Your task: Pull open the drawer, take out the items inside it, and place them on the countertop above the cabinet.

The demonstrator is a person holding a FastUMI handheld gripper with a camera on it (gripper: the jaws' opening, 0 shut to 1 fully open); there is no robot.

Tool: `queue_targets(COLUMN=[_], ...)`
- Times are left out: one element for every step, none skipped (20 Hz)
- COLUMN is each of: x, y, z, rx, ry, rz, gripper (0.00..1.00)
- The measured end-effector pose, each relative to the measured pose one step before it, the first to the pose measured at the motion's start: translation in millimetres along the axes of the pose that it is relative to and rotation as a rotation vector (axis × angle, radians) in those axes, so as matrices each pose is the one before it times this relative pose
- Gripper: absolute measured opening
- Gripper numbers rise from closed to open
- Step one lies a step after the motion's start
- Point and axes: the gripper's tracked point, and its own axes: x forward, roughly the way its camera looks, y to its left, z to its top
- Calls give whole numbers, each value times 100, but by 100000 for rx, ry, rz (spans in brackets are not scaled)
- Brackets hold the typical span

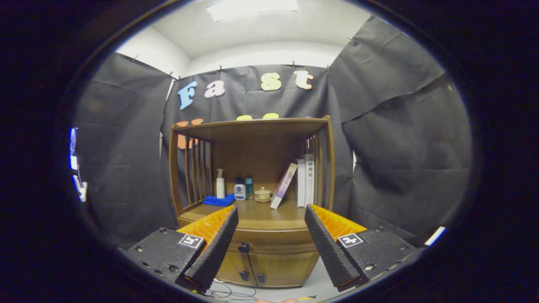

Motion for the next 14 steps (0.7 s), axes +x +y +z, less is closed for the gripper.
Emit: queue_targets(x=[169,129,227,277,275,266,382,381,416,404,485,431,500,641], y=[190,439,354,477,245,251,147,128,244,391,320,335,379,314], z=[105,-140,-305,-447,-346,-564,-459,-589,-567,-837,-899,-860,-822,-816], rx=[91,243,207,203,157,-78,-181,-212,-53,-98,156,73,100,131], ry=[-719,-536,322,398,656,451,567,538,691,1354,1415,1645,1675,1293], rz=[73,516,686,834,276,500,-101,-17,1,367,468,703,609,689], gripper=[100,100,100,100,100,100,100,100,100,100,100,100,100,100])
